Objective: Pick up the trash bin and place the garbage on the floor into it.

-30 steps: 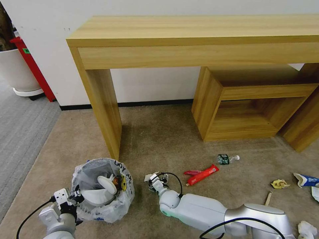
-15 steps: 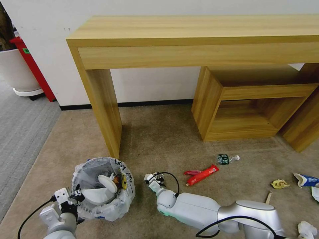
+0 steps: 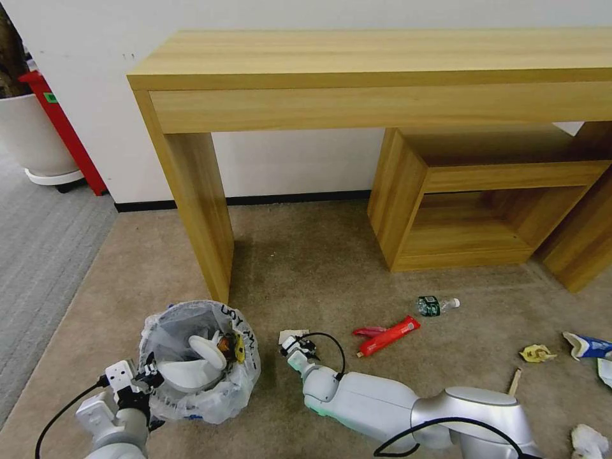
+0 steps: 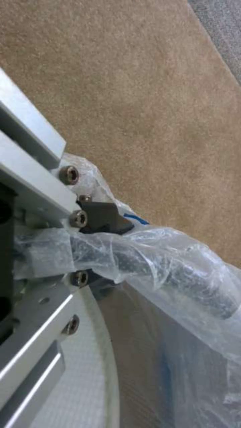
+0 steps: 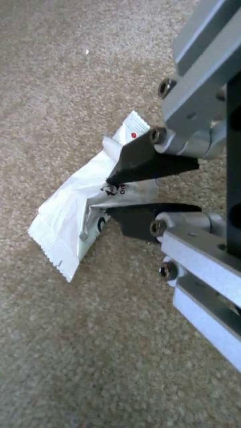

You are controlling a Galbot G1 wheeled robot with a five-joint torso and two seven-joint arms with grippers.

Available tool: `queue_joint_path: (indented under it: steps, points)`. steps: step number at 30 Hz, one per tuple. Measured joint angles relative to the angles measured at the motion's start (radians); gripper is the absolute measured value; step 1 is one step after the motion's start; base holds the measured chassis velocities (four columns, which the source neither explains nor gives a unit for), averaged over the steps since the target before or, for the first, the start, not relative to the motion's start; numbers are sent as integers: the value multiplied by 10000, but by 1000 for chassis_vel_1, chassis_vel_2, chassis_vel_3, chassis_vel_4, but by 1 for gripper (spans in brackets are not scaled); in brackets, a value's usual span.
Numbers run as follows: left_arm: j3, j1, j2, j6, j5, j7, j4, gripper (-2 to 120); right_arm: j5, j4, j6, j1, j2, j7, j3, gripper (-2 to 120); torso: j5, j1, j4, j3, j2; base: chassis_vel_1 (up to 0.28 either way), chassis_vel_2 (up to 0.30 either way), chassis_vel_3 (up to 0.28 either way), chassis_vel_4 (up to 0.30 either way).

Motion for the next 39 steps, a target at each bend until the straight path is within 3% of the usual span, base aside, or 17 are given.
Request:
queue_joint_path:
  steps: [6,13,14,15,17,18,22,26,27,30,39]
  points:
    - [-14,-12,36,-1,2,4,62,0,30,623,434,-36,-287,-66,358,13,1,0,0,0,0,0,0,0,0]
    - [-18,-7,133,-1,22,-1,119,0,209,3075,1303,-13,-1571,-171,1470,13,1,0,0,0,1,0,0,0,0]
    - [-21,9,196,3,23,-6,123,0,210,4158,1865,-30,-2283,-466,2049,13,6,0,4,0,0,0,0,0,0]
    - [-21,9,196,3,23,-6,123,0,210,4158,1865,-30,-2283,-466,2049,13,6,0,4,0,0,0,0,0,0]
    - [-24,22,249,19,21,-21,123,0,96,5518,2624,-70,-3513,-994,2914,10,-1,0,-3,0,0,0,0,0,0]
    - [-24,22,249,19,21,-21,123,0,96,5518,2624,-70,-3513,-994,2914,10,-1,0,-3,0,0,0,0,0,0]
    - [8,8,304,50,21,-26,117,0,-228,7212,4200,46,-4916,-2866,3850,6,1,0,-4,-1,0,0,0,0,0]
    - [19,-24,322,61,23,-35,117,0,-100,7675,5068,308,-5303,-3849,3763,6,1,0,1,-1,1,0,0,0,0]
    - [35,-46,319,69,26,-36,117,0,-31,7781,5790,491,-5446,-4626,3572,6,0,1,0,-1,1,0,0,0,0]
    - [71,-66,264,79,64,-38,117,0,-80,7739,6804,749,-5496,-5878,3170,0,1,0,0,-1,1,0,0,0,0]
    - [83,-52,166,105,123,-43,38,0,-657,7357,7756,1447,-5154,-7314,1658,0,0,0,1,0,1,0,0,0,0]
